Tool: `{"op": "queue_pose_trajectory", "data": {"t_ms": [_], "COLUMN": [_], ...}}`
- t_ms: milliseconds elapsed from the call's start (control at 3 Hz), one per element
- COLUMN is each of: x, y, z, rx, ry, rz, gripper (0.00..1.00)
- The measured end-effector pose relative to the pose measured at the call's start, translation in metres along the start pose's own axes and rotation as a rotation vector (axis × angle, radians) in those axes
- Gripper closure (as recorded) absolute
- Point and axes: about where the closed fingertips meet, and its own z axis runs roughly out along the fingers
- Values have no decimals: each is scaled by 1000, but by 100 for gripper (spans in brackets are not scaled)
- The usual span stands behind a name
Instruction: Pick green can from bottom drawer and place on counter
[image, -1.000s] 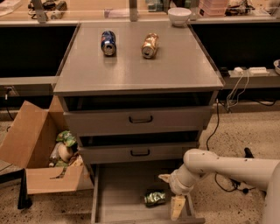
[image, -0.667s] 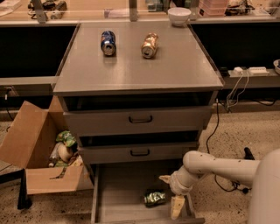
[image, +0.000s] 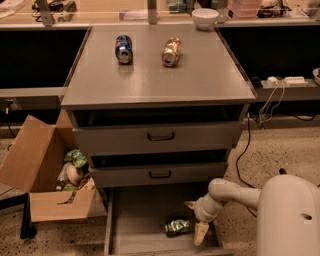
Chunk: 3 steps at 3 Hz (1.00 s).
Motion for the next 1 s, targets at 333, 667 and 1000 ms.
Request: {"op": "queue_pose_trajectory", "data": {"t_ms": [333, 667, 1000], "x": [10, 16, 22], "y": [-21, -38, -49], "z": [21, 36, 54], "rx": [21, 35, 28], "ry": [-15, -15, -16], "rz": [-12, -23, -20], "gripper": [0, 0, 0]}}
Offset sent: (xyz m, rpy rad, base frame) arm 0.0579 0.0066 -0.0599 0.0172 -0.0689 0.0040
